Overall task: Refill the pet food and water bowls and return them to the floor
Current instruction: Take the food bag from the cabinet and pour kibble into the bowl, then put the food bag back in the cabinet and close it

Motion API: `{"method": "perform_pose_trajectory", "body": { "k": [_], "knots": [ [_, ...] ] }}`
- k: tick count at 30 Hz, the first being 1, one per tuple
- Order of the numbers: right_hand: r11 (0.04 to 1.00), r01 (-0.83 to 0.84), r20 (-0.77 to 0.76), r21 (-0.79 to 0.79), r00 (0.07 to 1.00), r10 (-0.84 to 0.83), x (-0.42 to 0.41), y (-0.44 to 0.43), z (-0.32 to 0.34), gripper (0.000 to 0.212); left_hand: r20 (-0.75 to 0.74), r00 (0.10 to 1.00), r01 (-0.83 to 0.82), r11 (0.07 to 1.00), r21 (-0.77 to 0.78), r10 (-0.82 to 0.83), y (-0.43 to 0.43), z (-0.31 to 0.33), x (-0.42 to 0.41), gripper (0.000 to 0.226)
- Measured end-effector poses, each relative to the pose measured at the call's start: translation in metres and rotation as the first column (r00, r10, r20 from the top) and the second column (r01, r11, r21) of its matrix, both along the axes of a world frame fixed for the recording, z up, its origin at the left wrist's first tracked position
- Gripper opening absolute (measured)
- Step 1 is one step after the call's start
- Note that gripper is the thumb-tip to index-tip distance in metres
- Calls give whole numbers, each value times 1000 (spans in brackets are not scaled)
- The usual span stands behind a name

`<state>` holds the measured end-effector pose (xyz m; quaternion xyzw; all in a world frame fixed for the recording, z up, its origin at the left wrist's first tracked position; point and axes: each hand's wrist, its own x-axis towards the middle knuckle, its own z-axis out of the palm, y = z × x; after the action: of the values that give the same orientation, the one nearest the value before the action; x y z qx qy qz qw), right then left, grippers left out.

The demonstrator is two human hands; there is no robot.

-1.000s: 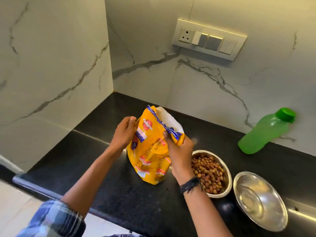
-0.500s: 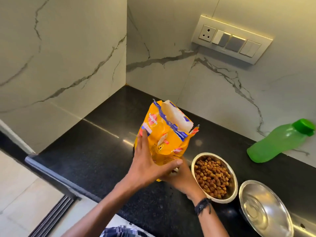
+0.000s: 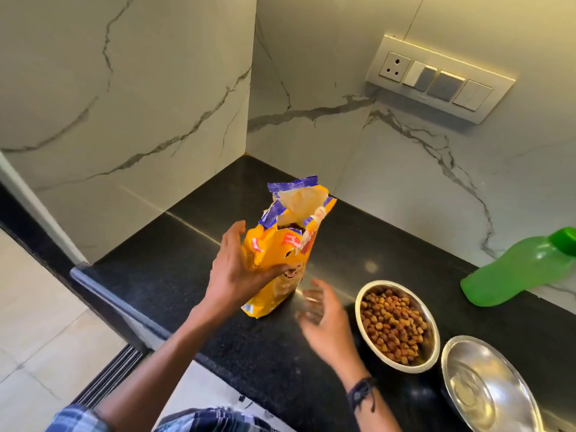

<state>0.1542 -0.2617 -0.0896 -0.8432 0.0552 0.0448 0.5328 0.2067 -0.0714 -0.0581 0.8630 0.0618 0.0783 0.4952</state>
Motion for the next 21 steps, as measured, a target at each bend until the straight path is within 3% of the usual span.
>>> {"method": "perform_pose_trajectory", "body": {
  "k": [3, 4, 9, 13, 18, 21],
  "knots": [
    [999, 43, -16, 11, 999, -43, 28, -23, 9, 72, 11, 999, 38, 999, 32, -38, 0, -10, 1, 30],
    [999, 32, -29, 13, 999, -31, 36, -28, 12, 75, 45, 999, 15, 999, 33, -17, -2, -9, 3, 21],
    [995, -103, -23, 2, 994, 103, 56, -43, 33, 94, 213, 977, -4, 1000, 15, 0, -7, 22, 14, 24],
    [979, -202, 161, 7, 967, 198, 49, -45, 72, 86, 359, 917, 183, 983, 4, -172, -6, 73, 25, 16],
    [986, -125, 330, 113, 940, 81, 26, -55, 136, 111, 519, 813, 353, 933, -75, -266, -25, 162, 28, 14],
    [997, -34, 419, 69, 908, 1, 10, -69, 184, 131, 616, 748, 433, 885, -172, -246, -45, 222, 24, 16]
  ]
}}
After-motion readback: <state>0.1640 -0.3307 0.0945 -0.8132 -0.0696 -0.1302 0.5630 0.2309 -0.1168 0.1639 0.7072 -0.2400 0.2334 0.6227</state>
